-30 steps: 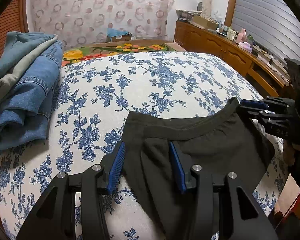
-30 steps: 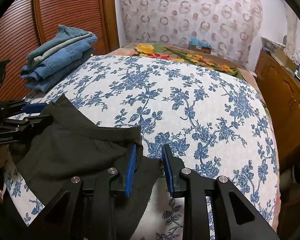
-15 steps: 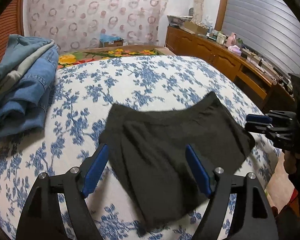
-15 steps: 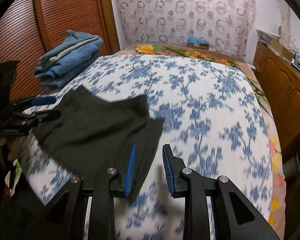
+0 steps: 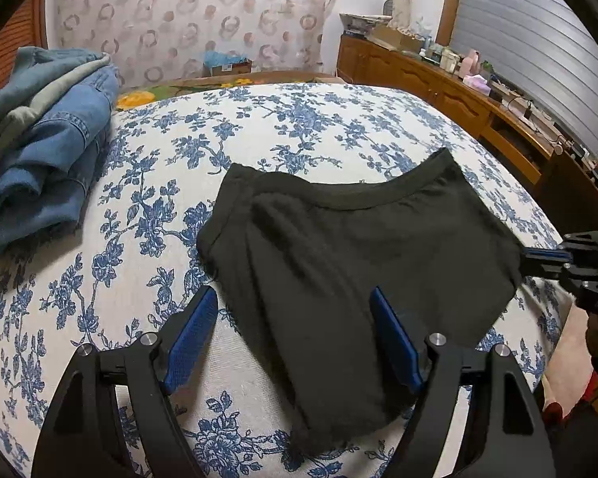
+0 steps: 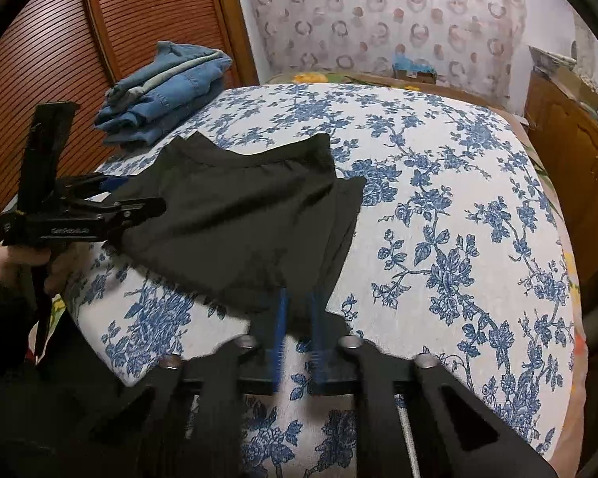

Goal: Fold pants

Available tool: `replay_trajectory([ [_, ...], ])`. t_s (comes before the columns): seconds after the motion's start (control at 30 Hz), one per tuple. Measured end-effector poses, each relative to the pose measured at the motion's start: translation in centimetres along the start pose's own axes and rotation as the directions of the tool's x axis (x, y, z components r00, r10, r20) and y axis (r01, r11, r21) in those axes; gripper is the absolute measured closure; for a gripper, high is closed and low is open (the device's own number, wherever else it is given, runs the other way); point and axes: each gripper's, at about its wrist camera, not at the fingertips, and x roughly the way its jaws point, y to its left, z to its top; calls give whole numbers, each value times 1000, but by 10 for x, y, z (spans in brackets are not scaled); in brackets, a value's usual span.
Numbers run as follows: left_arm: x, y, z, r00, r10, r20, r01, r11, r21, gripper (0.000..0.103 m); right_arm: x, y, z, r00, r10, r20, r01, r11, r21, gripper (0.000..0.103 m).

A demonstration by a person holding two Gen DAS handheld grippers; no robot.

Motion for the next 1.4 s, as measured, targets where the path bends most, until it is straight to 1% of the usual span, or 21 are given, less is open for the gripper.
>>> replay_trajectory([
  [0.03, 0, -1, 0, 1000, 4, 0, -4, 1000, 7, 23, -5, 1, 0, 1000, -6, 16, 6, 1000, -6, 98],
  [0.07, 0, -1, 0, 1000, 5, 0, -5, 1000, 8, 23, -6, 1, -1, 1000, 3, 15, -3, 1000, -6, 98],
  [0.13, 1, -1, 0, 1000, 6, 1, -6, 1000, 7, 23, -10, -2, -3, 1000, -18, 24, 18, 1000, 2, 99],
  [0.27, 0, 0, 0, 1000, 7, 2, -7, 1000, 8, 23, -11, -8, -9, 1000, -15, 16, 14, 1000, 24, 99],
  [0.73, 0, 0, 0, 1000, 2, 3, -2, 1000, 4, 23, -18, -8, -7, 999, -37, 12, 36, 999, 17, 99],
  [1.03, 0, -1, -1, 1000, 5, 4, -5, 1000, 5, 23, -24, -11, -3, 1000, -17, 19, 16, 999, 30, 99],
  [1.1, 0, 0, -1, 1000, 3, 4, -3, 1000, 4, 23, -25, -12, -1, 998, -52, 34, 51, 998, 29, 92],
  [1.13, 0, 0, -1, 1000, 2, 4, -2, 1000, 3, 23, -26, -12, 2, 998, -51, 42, 49, 998, 31, 91],
  [1.17, 0, -1, -1, 1000, 3, 4, -3, 1000, 3, 23, -25, -13, 5, 998, -50, 48, 48, 998, 38, 86],
  [1.2, 0, -1, -1, 1000, 3, 4, -3, 1000, 3, 23, -24, -14, 10, 997, -56, 53, 53, 997, 49, 75],
  [1.27, 0, -1, -1, 1000, 4, 4, -4, 1000, 4, 23, -18, -12, 19, 996, -69, 57, 66, 997, 51, 64],
  [1.3, 0, -1, -1, 1000, 3, 4, -3, 1000, 4, 23, -12, -12, 24, 996, -68, 54, 65, 997, 50, 60],
  [1.4, 0, -1, -1, 1000, 2, 4, -2, 1000, 5, 23, 13, -9, 35, 998, -59, 15, 58, 997, 58, 58],
])
